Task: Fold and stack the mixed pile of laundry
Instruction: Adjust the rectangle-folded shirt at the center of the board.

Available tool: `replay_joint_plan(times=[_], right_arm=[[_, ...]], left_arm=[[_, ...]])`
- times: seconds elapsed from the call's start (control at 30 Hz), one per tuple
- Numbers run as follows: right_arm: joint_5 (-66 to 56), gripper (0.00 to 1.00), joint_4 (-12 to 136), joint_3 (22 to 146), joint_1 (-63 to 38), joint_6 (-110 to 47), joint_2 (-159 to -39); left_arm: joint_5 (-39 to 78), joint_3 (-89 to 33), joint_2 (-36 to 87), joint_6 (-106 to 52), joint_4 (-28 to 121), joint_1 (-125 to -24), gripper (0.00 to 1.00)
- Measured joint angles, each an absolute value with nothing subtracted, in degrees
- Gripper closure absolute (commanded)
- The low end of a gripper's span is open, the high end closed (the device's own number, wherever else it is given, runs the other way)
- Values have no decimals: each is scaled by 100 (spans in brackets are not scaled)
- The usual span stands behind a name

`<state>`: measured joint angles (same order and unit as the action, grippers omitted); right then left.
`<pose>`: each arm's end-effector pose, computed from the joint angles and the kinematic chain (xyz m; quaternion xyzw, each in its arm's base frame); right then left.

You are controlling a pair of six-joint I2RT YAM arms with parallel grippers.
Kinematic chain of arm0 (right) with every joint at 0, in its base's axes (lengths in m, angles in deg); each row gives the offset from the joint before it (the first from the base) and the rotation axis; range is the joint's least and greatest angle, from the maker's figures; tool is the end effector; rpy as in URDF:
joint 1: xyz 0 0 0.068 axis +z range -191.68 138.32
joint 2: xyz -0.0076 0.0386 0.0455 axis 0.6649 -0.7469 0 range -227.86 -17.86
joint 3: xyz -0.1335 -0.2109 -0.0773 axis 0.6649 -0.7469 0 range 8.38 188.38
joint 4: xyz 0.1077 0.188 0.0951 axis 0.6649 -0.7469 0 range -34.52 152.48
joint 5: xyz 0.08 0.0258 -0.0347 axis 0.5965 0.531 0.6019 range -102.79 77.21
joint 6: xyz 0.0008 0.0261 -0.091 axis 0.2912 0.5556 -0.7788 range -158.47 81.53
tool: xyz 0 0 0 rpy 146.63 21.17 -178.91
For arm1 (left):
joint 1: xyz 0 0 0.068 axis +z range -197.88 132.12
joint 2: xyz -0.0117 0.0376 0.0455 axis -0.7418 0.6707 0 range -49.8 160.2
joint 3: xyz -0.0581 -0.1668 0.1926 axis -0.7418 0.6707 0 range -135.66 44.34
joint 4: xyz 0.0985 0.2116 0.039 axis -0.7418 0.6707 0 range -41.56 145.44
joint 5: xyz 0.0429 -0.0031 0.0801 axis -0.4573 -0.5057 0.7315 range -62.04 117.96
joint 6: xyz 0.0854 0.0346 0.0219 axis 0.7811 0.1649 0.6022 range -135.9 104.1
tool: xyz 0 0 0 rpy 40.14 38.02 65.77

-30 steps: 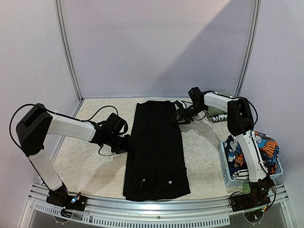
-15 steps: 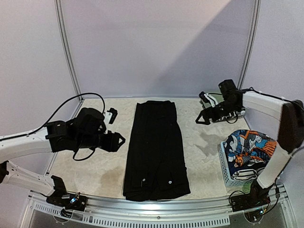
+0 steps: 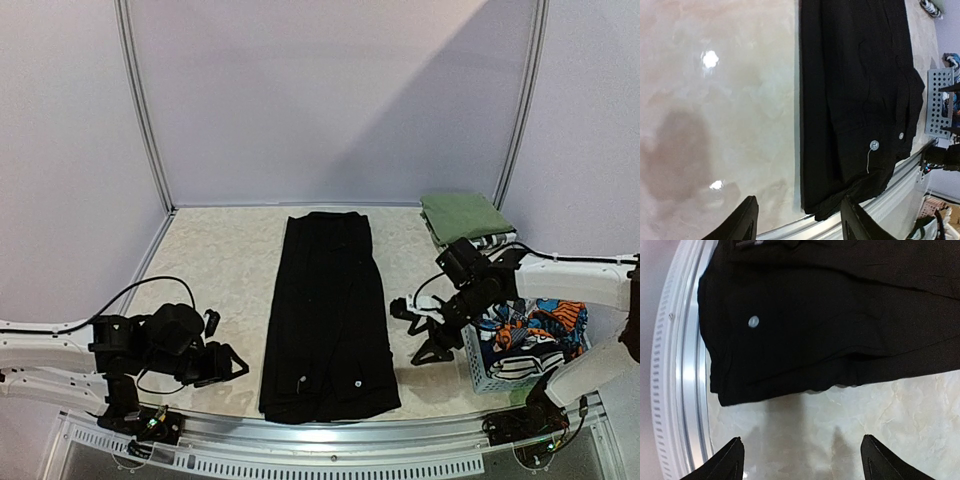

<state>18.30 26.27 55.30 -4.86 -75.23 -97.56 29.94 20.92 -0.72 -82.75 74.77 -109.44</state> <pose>0.1687 0.1815 0.1563 -0.6064 0.7294 0.2636 0.1755 0.0865 -0.1533 0.1380 -0.0493 0.9441 -0.2861 0.1565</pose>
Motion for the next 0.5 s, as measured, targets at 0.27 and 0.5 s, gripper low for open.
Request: replay_joint_plan(times=[0.27,0.5], right_arm=[[1766,25,2065,5853,80,-7822,-10156],[1777,35,1862,5794,531,-7612,-10541]], left_arm=[[2865,2438,-35,-9816,7143,-11215,43],[2812,2440,927,-10223,6432,-11279,46]])
